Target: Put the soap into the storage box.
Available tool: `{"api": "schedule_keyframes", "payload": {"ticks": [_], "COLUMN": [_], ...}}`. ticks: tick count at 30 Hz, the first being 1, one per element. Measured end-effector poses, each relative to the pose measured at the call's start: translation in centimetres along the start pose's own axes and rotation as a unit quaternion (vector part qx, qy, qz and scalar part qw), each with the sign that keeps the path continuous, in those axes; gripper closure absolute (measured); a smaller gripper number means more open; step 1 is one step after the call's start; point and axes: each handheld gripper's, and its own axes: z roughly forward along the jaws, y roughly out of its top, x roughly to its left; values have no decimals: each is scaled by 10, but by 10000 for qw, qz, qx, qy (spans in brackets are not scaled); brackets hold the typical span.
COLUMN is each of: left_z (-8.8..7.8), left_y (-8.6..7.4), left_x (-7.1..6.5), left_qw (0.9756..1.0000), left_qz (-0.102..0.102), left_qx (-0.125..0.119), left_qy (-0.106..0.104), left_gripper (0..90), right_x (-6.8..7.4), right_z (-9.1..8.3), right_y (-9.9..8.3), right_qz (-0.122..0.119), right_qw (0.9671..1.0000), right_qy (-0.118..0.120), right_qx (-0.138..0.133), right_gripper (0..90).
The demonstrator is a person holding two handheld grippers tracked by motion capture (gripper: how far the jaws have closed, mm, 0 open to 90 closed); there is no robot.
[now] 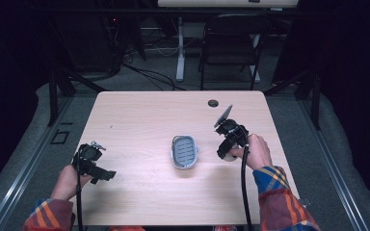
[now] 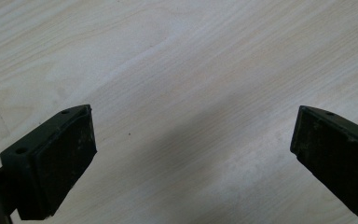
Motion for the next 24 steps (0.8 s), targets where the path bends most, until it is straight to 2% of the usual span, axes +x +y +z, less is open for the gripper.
{"api": "schedule_keyframes", "payload": {"ticks": [9,15,20,24], "left_z": [0,0,0,0], "left_y": [0,0,0,0], "left_x": [0,0,0,0], "left_qw": [10000,10000,10000,10000], "left_qz": [4,5,5,9], "left_qx": [4,3,3,4], "left_qy": [3,3,5,4], "left_gripper": [0,0,0,0], "right_x": [4,6,8,11], "right_z": [-9,-14,-17,-21], "right_y": [11,20,26,32], "right_qz": [-25,-140,-183,-231], "right_qw": [9999,9999,9997,9996], "right_qy": [-9,-35,-58,-59], "right_qx": [-110,-54,-151,-124], "right_gripper": [242,242,242,242]}}
